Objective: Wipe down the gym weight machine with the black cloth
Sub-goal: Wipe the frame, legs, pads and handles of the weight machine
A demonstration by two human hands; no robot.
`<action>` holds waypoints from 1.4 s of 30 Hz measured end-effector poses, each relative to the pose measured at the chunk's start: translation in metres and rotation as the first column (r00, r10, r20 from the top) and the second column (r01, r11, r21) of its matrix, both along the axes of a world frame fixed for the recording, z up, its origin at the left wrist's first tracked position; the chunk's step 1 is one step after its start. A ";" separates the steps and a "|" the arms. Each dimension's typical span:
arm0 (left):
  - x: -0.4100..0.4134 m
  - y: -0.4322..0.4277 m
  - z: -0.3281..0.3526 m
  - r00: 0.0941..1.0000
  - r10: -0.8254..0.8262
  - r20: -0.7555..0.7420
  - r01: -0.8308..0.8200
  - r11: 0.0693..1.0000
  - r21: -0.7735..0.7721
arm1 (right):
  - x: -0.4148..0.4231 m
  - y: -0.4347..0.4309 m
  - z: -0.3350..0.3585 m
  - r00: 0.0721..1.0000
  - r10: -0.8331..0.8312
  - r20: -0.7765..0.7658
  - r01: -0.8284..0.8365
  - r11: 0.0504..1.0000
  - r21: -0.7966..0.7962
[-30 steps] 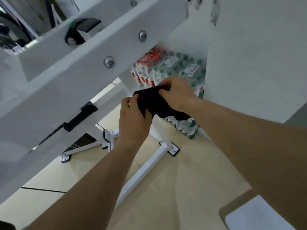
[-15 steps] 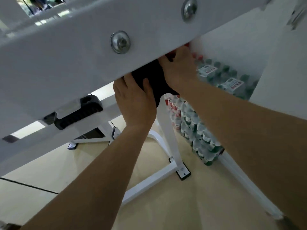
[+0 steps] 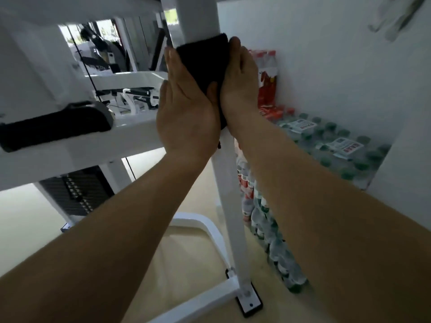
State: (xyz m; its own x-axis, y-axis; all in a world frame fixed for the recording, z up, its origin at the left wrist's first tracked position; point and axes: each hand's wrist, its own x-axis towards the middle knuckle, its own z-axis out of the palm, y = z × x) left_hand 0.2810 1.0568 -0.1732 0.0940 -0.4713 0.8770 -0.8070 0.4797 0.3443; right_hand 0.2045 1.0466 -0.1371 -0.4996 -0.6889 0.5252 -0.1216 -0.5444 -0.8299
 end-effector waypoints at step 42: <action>0.014 0.005 -0.059 0.899 0.216 0.380 -0.129 0.962 -0.242 | -0.016 0.031 -0.114 0.942 0.289 -0.168 -0.253 0.945 0.210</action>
State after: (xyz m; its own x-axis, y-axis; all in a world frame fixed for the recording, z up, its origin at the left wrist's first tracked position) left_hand 0.2946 1.0614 -0.2322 -0.2209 -0.2845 0.9329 -0.9315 0.3449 -0.1154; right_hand 0.1885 1.0772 -0.2515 -0.1813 -0.8769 0.4452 -0.1595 -0.4205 -0.8931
